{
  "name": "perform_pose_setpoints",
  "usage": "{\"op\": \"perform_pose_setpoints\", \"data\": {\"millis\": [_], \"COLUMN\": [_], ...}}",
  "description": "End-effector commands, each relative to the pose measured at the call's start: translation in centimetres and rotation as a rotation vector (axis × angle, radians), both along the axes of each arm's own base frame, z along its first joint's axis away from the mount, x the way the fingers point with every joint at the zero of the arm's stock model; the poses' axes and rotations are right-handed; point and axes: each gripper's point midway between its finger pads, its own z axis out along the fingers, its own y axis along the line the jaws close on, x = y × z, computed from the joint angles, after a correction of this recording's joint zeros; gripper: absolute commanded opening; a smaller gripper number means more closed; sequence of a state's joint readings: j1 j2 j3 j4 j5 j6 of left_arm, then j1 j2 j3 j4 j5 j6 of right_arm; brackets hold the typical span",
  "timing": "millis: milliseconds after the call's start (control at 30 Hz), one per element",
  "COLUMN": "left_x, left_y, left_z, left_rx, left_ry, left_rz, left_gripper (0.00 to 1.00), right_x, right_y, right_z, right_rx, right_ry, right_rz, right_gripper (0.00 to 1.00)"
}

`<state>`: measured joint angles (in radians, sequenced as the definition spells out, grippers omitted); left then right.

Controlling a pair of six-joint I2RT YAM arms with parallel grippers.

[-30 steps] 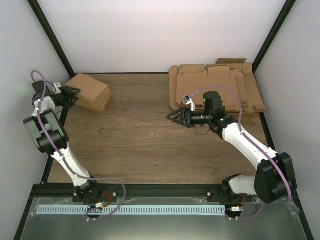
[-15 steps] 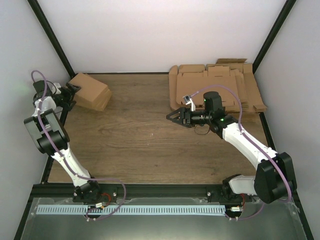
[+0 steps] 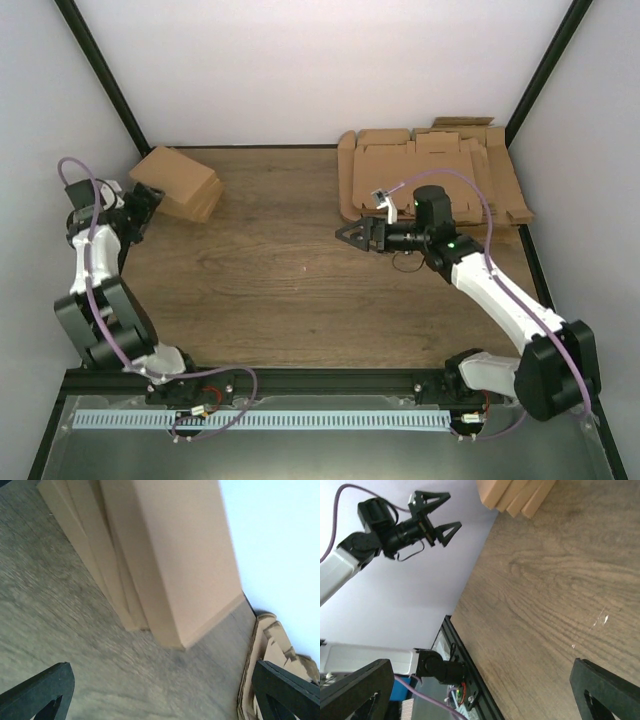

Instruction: Fold the paper box

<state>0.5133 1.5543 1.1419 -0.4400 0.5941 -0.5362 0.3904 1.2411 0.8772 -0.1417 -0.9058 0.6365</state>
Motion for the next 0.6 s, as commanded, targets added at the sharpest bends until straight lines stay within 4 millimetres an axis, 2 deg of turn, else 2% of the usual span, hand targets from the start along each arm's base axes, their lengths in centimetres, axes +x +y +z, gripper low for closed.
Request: {"op": "perform_pose_setpoints", "data": {"millis": [0,100,233,300,400,433,500,567], "left_x": [-2.4,-4.0,-5.8,-6.6,-7.5,-7.6,-7.6,-7.4], "left_y": [-2.9,-5.8,-11.5,-13.2,-14.2,-14.4,-14.8,-14.9], "left_z": [4.0,6.3,9.6,9.5,7.4,6.6,5.3,4.6], "left_rx": [0.116,0.186,0.296,0.387,0.519,0.565,0.669,0.766], "left_ry": [-0.111,-0.23,-0.466,-0.555,-0.629,-0.636,-0.638,-0.651], "left_rz": [-0.035,-0.064,-0.135,-0.125,-0.089,-0.091,-0.109,-0.104], "left_gripper": [1.0,1.0,1.0,1.0,1.0,1.0,1.0,1.0], "right_x": [0.7,2.6,4.6,4.3,3.4,3.1,2.3,2.2], "right_y": [-1.6,-4.1,-9.7,-12.5,-15.4,-15.4,-14.2,-13.7], "right_z": [3.3,3.9,5.4,5.9,4.7,4.0,2.5,1.2], "right_rx": [-0.018,-0.109,-0.211,-0.214,-0.253,-0.298,-0.381,-0.439], "right_ry": [-0.214,-0.295,-0.46,-0.58,-0.779,-0.864,-1.018,-1.085], "right_rz": [-0.103,-0.288,-0.629,-0.778,-0.916,-0.896,-0.773,-0.718], "right_gripper": [1.0,1.0,1.0,1.0,1.0,1.0,1.0,1.0]}}
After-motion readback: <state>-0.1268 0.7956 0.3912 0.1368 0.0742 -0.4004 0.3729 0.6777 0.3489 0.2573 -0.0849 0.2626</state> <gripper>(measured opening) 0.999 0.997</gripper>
